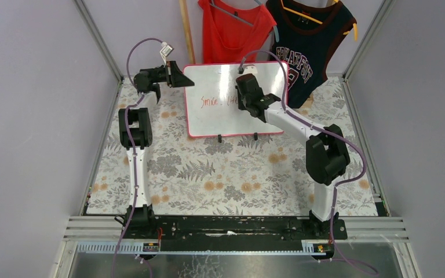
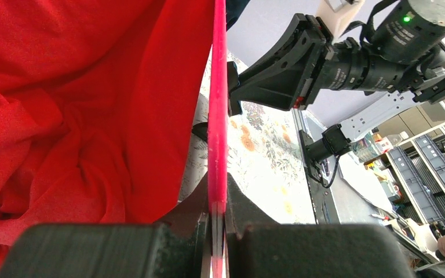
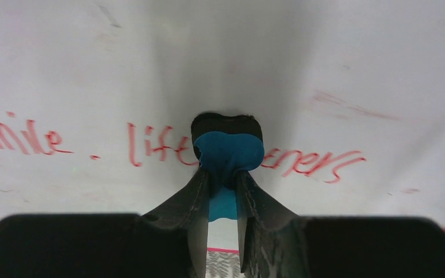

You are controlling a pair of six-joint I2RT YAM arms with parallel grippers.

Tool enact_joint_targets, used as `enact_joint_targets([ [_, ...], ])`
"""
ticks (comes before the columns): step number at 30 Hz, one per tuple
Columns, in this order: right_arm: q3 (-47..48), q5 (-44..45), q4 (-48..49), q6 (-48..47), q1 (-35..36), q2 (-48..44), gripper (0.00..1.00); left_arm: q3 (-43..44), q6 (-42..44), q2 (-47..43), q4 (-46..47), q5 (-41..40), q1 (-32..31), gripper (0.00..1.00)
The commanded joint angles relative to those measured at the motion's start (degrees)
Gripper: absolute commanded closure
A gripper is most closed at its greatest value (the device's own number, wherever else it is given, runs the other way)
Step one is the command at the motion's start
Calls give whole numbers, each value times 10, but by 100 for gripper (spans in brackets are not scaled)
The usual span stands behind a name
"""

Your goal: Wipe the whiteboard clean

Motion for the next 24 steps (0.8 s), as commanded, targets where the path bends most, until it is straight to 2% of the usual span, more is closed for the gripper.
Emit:
enact_joint_targets([
  [1,-48,60,-11,-9,-48,-42,100,-6,-13,-8,46,43,-9,100],
  [10,-120,93,3,-27,-87,-100,100,-8,-12,-9,48,48,-9,100],
  [14,-118,65,2,-19,-86,-103,100,-8,-11,-10,48,45,-8,100],
  [24,-51,40,1,-5,-19,-57,100,-14,-13,-13,48,44,-11,100],
])
